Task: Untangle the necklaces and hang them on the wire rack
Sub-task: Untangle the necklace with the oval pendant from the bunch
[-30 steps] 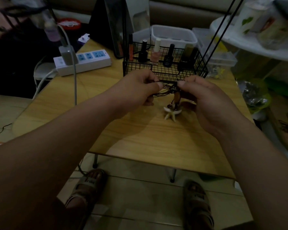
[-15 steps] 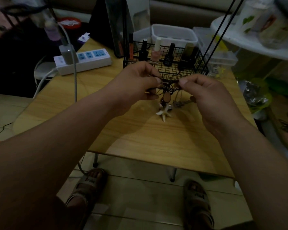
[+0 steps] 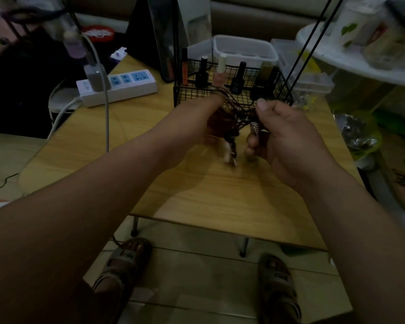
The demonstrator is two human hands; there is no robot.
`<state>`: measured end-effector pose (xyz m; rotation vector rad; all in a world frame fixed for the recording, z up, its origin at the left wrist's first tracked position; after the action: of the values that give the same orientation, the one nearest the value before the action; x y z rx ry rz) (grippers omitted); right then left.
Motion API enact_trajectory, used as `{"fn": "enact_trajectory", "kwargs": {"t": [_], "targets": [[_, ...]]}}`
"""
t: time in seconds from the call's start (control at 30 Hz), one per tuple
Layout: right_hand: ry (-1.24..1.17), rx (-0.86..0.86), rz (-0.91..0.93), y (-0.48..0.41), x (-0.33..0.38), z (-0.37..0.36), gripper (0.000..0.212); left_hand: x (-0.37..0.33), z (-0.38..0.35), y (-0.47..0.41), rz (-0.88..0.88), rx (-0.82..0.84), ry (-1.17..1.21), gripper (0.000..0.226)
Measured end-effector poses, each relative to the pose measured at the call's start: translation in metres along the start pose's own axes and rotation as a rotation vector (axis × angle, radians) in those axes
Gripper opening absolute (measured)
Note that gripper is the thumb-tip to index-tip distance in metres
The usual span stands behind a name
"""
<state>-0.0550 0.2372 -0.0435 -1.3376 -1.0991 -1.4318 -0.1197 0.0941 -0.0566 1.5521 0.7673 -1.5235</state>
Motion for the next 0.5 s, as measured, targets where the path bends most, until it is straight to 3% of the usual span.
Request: {"fn": "enact_trajectory", "kwargs": {"t": [0.1, 0.17, 0.3, 0.4, 0.5], "targets": [[-0.025, 0.054, -0.052, 0.0, -0.006, -0.007, 0.016, 0.005, -0.016, 0.003, 0.078, 0.144, 0.225, 0.058], [0.006, 0.063, -0.047, 0.0, -0.005, -0.007, 0.015, 0.005, -0.015, 0.003, 0.09, 0.144, 0.27, 0.06], [0.078, 0.028, -0.044, -0.002, -0.005, 0.003, 0.015, 0.014, -0.008, 0.002, 0.168, 0.112, 0.207, 0.027], [0.285, -0.047, -0.052, -0.003, -0.009, 0.013, 0.017, 0.012, -0.008, 0.001, 0.13, 0.137, 0.13, 0.008], [0.416, -0.058, -0.067, -0.002, -0.012, 0.014, 0.014, 0.01, -0.006, 0.001, 0.093, 0.118, 0.116, 0.01]]}}
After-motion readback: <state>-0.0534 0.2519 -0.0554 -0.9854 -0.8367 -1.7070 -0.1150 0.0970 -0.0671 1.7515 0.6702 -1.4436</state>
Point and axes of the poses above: each hand's wrist, its own y-axis away from the middle knuckle, its own z-axis out of the back of the hand, x = y × z, the point moved 10 cm from there along -y, towards the middle knuckle, and after that the axes turned 2 degrees about y, right-handed, at the moved point
